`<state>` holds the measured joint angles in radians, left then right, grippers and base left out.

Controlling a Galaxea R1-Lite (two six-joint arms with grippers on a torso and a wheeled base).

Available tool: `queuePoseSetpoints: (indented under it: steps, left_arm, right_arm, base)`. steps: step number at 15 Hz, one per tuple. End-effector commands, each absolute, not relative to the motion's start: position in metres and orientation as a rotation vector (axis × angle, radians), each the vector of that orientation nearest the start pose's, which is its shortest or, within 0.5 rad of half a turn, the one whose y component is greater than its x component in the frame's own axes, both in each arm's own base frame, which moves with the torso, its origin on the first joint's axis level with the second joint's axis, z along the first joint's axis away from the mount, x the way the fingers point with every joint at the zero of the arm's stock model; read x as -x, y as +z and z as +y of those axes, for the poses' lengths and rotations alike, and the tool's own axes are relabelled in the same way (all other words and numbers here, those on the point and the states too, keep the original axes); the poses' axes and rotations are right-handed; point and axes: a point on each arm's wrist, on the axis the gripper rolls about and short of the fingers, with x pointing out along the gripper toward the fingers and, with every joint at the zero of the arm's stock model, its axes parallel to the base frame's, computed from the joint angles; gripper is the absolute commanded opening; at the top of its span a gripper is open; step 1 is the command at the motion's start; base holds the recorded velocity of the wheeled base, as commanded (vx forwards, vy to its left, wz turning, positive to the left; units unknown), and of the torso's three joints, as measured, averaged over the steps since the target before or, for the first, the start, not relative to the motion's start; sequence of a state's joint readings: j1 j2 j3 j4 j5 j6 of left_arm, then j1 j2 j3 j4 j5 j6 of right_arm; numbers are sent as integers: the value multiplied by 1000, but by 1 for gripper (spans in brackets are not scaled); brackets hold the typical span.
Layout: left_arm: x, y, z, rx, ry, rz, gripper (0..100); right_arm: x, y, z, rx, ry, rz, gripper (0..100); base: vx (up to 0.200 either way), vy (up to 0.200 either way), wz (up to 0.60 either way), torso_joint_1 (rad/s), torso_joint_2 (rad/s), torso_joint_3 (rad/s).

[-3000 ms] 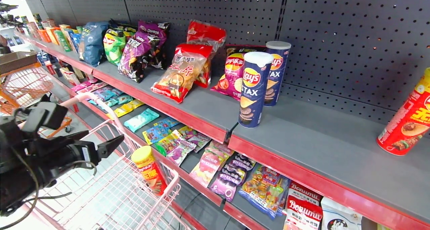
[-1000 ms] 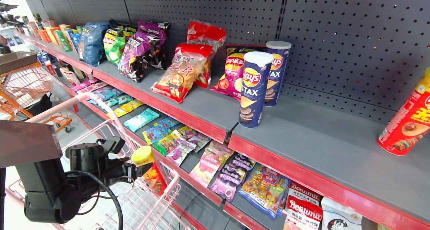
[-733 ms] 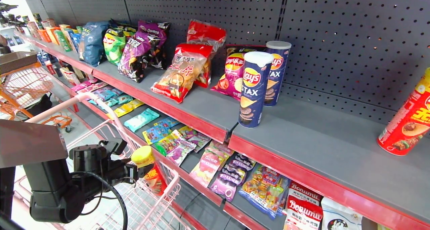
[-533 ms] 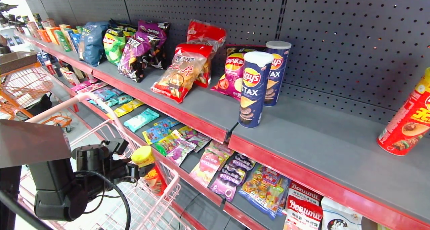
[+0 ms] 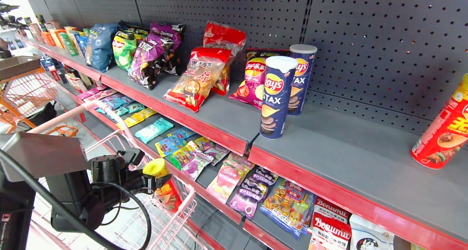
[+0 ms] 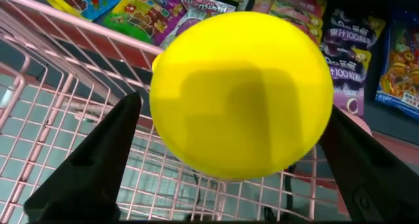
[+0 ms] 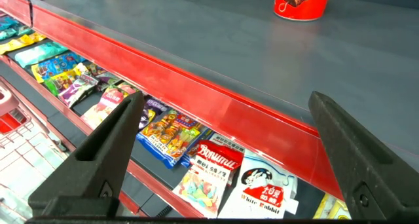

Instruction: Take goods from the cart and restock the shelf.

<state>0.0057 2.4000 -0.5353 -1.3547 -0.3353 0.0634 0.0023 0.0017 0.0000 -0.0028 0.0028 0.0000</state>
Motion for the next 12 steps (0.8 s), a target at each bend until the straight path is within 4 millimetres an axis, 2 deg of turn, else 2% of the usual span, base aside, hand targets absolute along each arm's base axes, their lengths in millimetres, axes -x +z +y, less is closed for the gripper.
queuePoseSetpoints:
  steps: [1,6,7,12]
  left_arm:
    - [-335,-37,-6,22,-339,481,100]
    - [-337,-39,-8,20,-346,480,100]
    - [-337,-39,-9,19,-349,478,0]
    - [-331,-33,-8,19,-347,465,0]
  right_arm:
    - [23,76,0,0,5,-2,100]
    - [23,76,0,2,6,-2,100]
    - [23,76,0,2,6,-2,100]
    - [23,76,0,2,6,-2,100]
  base:
    - [0,0,0,0,0,0]
    - [0,0,0,0,0,0]
    - [0,0,0,0,0,0]
    - [0,0,0,0,0,0]
